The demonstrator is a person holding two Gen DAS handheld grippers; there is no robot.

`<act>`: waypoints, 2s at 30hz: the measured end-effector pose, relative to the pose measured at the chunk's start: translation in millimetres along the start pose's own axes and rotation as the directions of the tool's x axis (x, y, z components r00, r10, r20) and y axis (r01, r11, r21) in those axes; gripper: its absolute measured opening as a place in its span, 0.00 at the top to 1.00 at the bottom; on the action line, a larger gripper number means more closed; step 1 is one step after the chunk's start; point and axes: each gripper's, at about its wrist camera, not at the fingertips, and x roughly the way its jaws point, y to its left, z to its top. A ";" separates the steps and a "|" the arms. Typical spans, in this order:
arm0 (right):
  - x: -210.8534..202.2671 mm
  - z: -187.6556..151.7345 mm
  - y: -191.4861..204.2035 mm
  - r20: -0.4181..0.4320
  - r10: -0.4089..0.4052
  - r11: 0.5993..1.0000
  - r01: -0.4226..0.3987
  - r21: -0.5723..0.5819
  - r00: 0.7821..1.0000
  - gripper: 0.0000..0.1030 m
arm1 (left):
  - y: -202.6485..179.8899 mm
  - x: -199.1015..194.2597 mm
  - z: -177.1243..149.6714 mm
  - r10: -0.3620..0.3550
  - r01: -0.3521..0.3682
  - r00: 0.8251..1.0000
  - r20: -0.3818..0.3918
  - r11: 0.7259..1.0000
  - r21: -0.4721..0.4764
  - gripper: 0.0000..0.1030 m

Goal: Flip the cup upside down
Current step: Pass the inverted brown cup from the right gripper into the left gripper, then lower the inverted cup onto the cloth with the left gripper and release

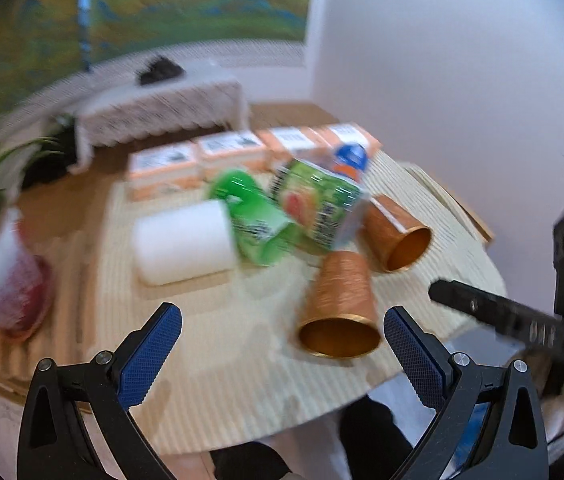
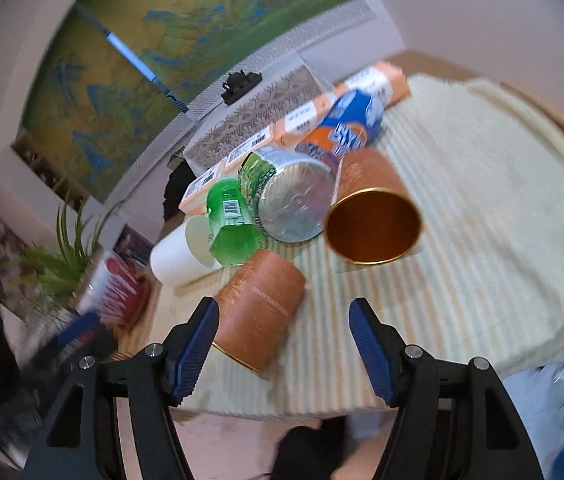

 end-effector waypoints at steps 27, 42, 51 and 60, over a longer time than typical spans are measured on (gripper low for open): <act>-63.7 -10.7 -75.0 0.119 -0.082 0.995 0.076 0.060 0.989 0.38 | -85.4 170.9 53.3 0.095 0.027 0.867 -0.489 0.971 0.238 0.26; -60.5 -11.1 -69.1 0.124 -0.087 0.996 0.082 0.044 0.988 0.38 | -62.0 138.4 46.3 0.019 0.036 0.924 -0.382 0.990 0.136 0.41; -50.2 -13.6 -55.8 0.117 -0.076 0.997 0.074 0.018 0.990 0.38 | -47.9 75.2 31.3 -0.039 0.039 0.999 -0.019 0.999 0.020 0.41; -45.7 -18.5 -40.6 0.109 -0.082 0.996 0.086 -0.030 0.991 0.38 | -34.0 67.0 -4.2 0.020 0.014 0.958 0.287 0.993 -0.116 0.41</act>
